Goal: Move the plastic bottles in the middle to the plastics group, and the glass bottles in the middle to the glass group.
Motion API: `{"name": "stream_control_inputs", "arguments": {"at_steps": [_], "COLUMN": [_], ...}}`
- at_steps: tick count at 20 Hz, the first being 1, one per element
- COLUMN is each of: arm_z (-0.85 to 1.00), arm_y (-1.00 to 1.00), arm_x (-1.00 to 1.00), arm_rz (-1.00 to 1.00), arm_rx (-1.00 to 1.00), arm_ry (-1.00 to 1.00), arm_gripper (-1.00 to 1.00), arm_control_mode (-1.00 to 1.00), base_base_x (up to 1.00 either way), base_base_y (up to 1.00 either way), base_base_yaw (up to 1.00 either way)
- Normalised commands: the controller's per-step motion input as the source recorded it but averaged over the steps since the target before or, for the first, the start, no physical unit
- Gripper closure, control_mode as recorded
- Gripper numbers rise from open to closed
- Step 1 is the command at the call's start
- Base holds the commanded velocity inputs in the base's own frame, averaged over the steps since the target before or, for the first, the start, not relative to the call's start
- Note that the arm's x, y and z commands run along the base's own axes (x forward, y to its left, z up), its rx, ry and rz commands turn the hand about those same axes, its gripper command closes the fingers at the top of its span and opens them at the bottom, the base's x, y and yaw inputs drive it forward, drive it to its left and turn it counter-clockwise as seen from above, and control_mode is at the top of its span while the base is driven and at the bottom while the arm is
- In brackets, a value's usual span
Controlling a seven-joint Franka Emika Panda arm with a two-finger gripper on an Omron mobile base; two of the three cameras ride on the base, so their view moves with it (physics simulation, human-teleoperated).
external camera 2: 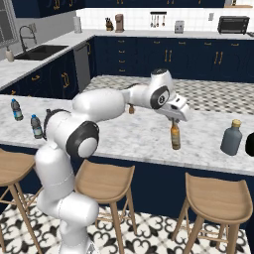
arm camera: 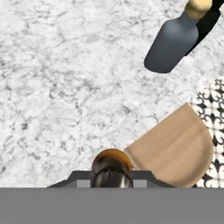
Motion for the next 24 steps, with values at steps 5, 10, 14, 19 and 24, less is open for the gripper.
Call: {"name": "stream_control_inputs", "arguments": {"at_steps": [5, 10, 14, 19, 24], "arm_z": [0.00, 0.00, -0.01, -0.14, -0.30], "arm_y": [-0.67, -0.48, -0.37, -0.19, -0.02], "arm_x": [0.00, 0.01, 0.06, 0.08, 0.05], "arm_rz": [-0.16, -0.07, -0.04, -0.03, -0.03], "arm_rx": [0.00, 0.00, 0.00, 0.00, 0.00], "arm_ry": [0.01, -0.02, -0.03, -0.01, -0.07], "arm_gripper": [1.00, 1.00, 1.00, 1.00, 1.00], "arm_control_mode": [-1.00, -1.00, -1.00, -1.00, -1.00], "base_base_x": [0.00, 0.00, 0.00, 0.00, 0.00], "base_base_y": [0.00, 0.00, 0.00, 0.00, 0.00], "base_base_yaw": [0.00, 0.00, 0.00, 0.00, 0.00]}}
